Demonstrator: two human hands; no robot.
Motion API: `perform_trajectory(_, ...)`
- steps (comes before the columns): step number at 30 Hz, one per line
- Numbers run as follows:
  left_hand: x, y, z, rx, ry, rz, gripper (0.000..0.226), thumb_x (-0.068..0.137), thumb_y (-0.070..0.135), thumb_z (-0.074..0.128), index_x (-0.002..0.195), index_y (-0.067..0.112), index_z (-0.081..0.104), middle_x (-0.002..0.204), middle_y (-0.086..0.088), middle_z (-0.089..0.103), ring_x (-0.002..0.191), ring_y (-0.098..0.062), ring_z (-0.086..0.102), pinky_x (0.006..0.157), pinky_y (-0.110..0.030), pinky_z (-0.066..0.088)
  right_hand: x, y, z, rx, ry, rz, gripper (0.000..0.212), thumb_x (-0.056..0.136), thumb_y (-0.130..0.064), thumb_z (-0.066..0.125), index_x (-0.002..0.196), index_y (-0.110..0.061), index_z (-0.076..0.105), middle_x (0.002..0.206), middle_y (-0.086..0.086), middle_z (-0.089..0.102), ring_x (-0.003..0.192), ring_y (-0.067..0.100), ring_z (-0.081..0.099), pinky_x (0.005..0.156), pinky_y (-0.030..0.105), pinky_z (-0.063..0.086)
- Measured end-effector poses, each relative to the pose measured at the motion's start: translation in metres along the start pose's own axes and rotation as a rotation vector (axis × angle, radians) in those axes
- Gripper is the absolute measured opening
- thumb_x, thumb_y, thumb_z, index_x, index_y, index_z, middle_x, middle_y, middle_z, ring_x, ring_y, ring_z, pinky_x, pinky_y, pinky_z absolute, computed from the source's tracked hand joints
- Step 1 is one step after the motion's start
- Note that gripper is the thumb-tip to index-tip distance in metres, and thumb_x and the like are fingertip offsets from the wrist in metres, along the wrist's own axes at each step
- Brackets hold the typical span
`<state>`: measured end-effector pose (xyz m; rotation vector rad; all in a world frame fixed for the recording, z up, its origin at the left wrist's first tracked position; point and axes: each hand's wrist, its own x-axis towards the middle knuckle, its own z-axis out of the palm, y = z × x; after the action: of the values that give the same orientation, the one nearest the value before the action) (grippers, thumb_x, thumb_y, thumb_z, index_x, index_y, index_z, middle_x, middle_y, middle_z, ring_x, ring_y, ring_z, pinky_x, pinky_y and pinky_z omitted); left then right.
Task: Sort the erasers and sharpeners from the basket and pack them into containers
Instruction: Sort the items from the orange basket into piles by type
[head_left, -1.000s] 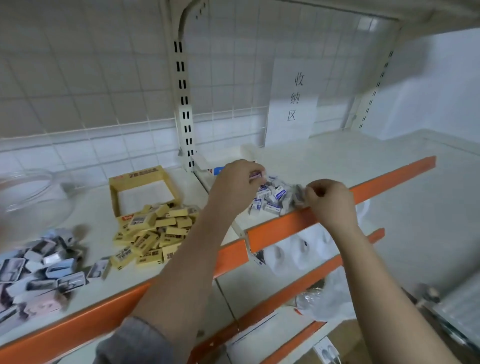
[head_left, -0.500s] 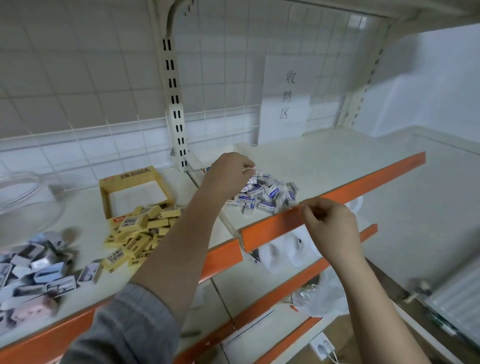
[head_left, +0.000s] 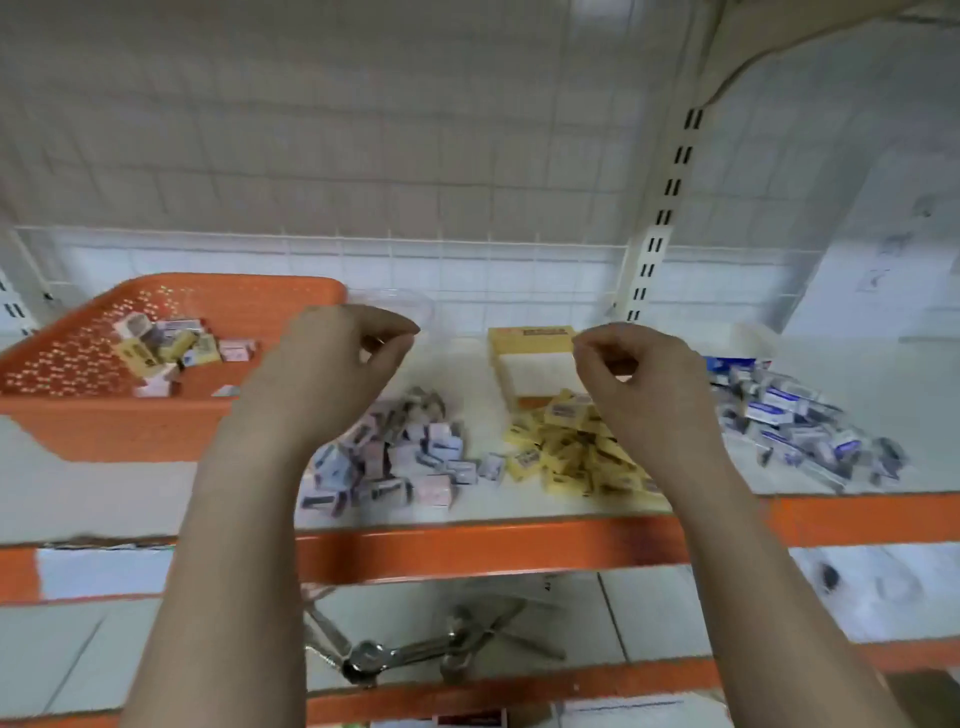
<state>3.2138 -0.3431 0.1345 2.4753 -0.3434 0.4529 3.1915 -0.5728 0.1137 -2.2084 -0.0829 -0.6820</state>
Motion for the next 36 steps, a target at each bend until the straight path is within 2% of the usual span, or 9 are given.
perform_trajectory(5, -0.009, -0.119, -0.078, 0.086, 0.127, -0.063, 0.018, 0.090, 0.021, 0.059, 0.102, 0.022, 0.071, 0.085, 0.007, 0.067, 0.067, 0.004, 0.052, 0.060, -0.007, 0.034, 0.031, -0.080, 0.108, -0.046, -0.150, -0.146, 0.011, 0.087, -0.020, 0.060, 0.082, -0.025, 0.069, 0.070, -0.016, 0.062, 0.068, 0.007, 0.058, 0.067, 0.019, 0.046)
perform_trajectory(8, -0.005, -0.172, -0.115, 0.142, 0.107, -0.081, 0.017, 0.089, 0.021, 0.060, 0.102, 0.023, 0.072, 0.088, 0.005, 0.070, 0.072, -0.005, 0.053, 0.060, -0.012, 0.033, 0.060, -0.125, 0.180, -0.137, -0.355, -0.227, 0.010, 0.087, -0.022, 0.062, 0.088, -0.020, 0.071, 0.075, -0.010, 0.061, 0.068, 0.006, 0.054, 0.071, 0.023, 0.046)
perform_trajectory(11, 0.003, -0.206, -0.137, 0.174, 0.014, -0.076, 0.019, 0.089, 0.023, 0.060, 0.103, 0.027, 0.072, 0.098, 0.009, 0.070, 0.080, -0.006, 0.054, 0.069, -0.018, 0.034, 0.094, -0.155, 0.249, -0.284, -0.568, -0.264, 0.014, 0.087, -0.025, 0.061, 0.095, -0.020, 0.072, 0.088, -0.008, 0.061, 0.087, 0.010, 0.058, 0.079, 0.026, 0.048)
perform_trajectory(15, 0.009, -0.242, -0.151, 0.174, -0.087, -0.069, 0.022, 0.090, 0.024, 0.058, 0.107, 0.030, 0.070, 0.105, 0.007, 0.070, 0.091, -0.010, 0.061, 0.079, -0.026, 0.045, 0.129, -0.159, 0.326, -0.553, -0.776, -0.271, 0.023, 0.086, -0.020, 0.060, 0.106, -0.014, 0.071, 0.107, 0.002, 0.068, 0.098, 0.019, 0.061, 0.079, 0.028, 0.048)
perform_trajectory(20, 0.006, -0.266, -0.157, 0.139, -0.145, -0.056, 0.021, 0.091, 0.022, 0.057, 0.106, 0.028, 0.070, 0.102, 0.010, 0.069, 0.090, -0.007, 0.061, 0.082, -0.027, 0.046, 0.143, -0.141, 0.368, -0.784, -0.908, -0.279, 0.036, 0.082, -0.028, 0.069, 0.108, -0.003, 0.067, 0.107, 0.014, 0.067, 0.089, 0.025, 0.059, 0.069, 0.027, 0.040)
perform_trajectory(24, 0.008, -0.271, -0.157, 0.157, -0.177, -0.048, 0.022, 0.092, 0.025, 0.055, 0.108, 0.029, 0.069, 0.102, 0.010, 0.068, 0.091, -0.008, 0.060, 0.084, -0.028, 0.047, 0.142, -0.131, 0.376, -0.737, -0.856, -0.266, 0.045, 0.080, -0.031, 0.073, 0.116, -0.005, 0.065, 0.116, 0.013, 0.065, 0.103, 0.028, 0.060, 0.083, 0.030, 0.047)
perform_trajectory(29, 0.037, -0.264, -0.156, 0.238, -0.255, 0.007, 0.025, 0.094, 0.027, 0.052, 0.113, 0.027, 0.067, 0.107, 0.006, 0.068, 0.094, -0.010, 0.060, 0.084, -0.028, 0.048, 0.143, -0.126, 0.363, -0.706, -0.808, -0.290, 0.024, 0.092, -0.021, 0.057, 0.105, -0.003, 0.067, 0.107, 0.015, 0.066, 0.096, 0.027, 0.059, 0.071, 0.026, 0.038)
perform_trajectory(32, 0.062, -0.264, -0.147, 0.325, -0.365, 0.057, 0.024, 0.095, 0.027, 0.051, 0.113, 0.025, 0.067, 0.107, 0.005, 0.067, 0.088, -0.008, 0.057, 0.080, -0.023, 0.045, 0.140, -0.126, 0.334, -0.672, -0.723, -0.248, 0.027, 0.092, -0.032, 0.058, 0.100, -0.009, 0.072, 0.096, 0.009, 0.069, 0.087, 0.023, 0.061, 0.070, 0.028, 0.044)
perform_trajectory(36, 0.104, -0.263, -0.117, 0.422, -0.534, 0.158, 0.017, 0.091, 0.020, 0.052, 0.086, 0.017, 0.068, 0.090, 0.000, 0.068, 0.080, -0.015, 0.060, 0.083, -0.035, 0.051, 0.129, -0.139, 0.276, -0.362, -0.502, -0.142, 0.024, 0.087, -0.038, 0.065, 0.088, -0.017, 0.076, 0.077, 0.001, 0.068, 0.073, 0.013, 0.058, 0.063, 0.024, 0.041)
